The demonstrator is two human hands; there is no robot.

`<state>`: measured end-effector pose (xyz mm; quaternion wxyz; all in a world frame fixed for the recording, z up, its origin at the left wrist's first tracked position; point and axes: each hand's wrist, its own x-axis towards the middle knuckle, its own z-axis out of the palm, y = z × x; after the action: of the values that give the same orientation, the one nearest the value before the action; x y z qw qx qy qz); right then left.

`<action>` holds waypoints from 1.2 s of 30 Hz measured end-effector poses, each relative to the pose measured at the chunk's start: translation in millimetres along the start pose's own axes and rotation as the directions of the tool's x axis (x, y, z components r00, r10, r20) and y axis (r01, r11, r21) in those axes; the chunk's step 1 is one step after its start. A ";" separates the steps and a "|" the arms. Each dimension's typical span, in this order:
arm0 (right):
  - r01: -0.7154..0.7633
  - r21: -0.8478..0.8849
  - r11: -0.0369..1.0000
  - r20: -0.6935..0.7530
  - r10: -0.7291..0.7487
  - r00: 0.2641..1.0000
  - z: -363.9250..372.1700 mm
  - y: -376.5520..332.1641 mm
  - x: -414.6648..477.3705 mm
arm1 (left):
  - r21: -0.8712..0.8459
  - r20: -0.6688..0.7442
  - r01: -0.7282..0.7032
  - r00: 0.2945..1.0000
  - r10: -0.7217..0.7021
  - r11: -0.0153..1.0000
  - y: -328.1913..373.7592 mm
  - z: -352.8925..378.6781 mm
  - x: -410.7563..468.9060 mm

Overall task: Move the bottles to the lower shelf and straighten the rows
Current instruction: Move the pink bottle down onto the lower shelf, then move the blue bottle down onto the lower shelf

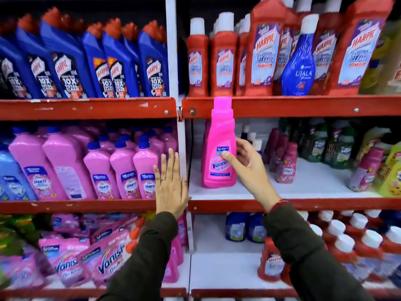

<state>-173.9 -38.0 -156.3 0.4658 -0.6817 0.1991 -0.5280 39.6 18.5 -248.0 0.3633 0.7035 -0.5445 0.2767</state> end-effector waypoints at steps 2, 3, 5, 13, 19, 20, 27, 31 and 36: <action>-0.021 0.004 1.000 0.004 0.021 1.000 2.5 24.6 -8.5 | 0.025 0.053 0.015 0.998 -0.016 1.000 -2.4 8.2 -12.7; -0.029 -0.002 1.000 0.007 0.029 1.000 3.7 35.1 -10.8 | 0.030 0.078 0.019 0.997 -0.021 0.999 -3.3 12.2 -18.6; -0.044 -0.019 0.999 0.012 0.045 0.999 5.5 51.9 -12.3 | 0.038 0.114 0.012 0.993 -0.017 0.999 -5.2 21.0 -29.8; -0.154 -0.027 0.988 -0.013 0.154 0.988 6.9 97.9 -0.1 | 0.030 0.217 0.030 0.976 -0.036 0.999 -3.0 50.1 -45.3; -0.213 -0.037 0.976 0.016 0.213 0.977 3.7 117.6 14.3 | 0.132 0.184 0.004 0.983 -0.028 0.991 -5.0 66.0 -42.4; -0.220 -0.037 0.975 0.030 0.221 0.975 4.1 120.6 14.6 | 0.137 0.164 -0.003 0.986 -0.020 0.991 -6.5 68.6 -42.4; -0.217 -0.056 0.975 0.079 0.221 0.972 5.5 126.2 17.8 | 0.131 0.110 -0.031 0.994 0.017 0.991 -9.9 74.7 -45.1; -0.209 -0.053 0.977 0.092 0.213 0.973 4.1 125.8 16.1 | 0.129 0.133 -0.020 0.991 0.002 0.991 -8.7 72.1 -45.3; -0.208 -0.057 0.977 0.098 0.212 0.972 1.6 124.7 14.4 | 0.157 0.111 -0.027 0.994 0.010 0.987 -5.5 68.7 -43.8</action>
<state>-139.7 -109.0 -254.1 0.5127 -0.6938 0.2579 -0.4349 33.3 -11.8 -323.6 0.2735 0.7391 -0.5465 0.2833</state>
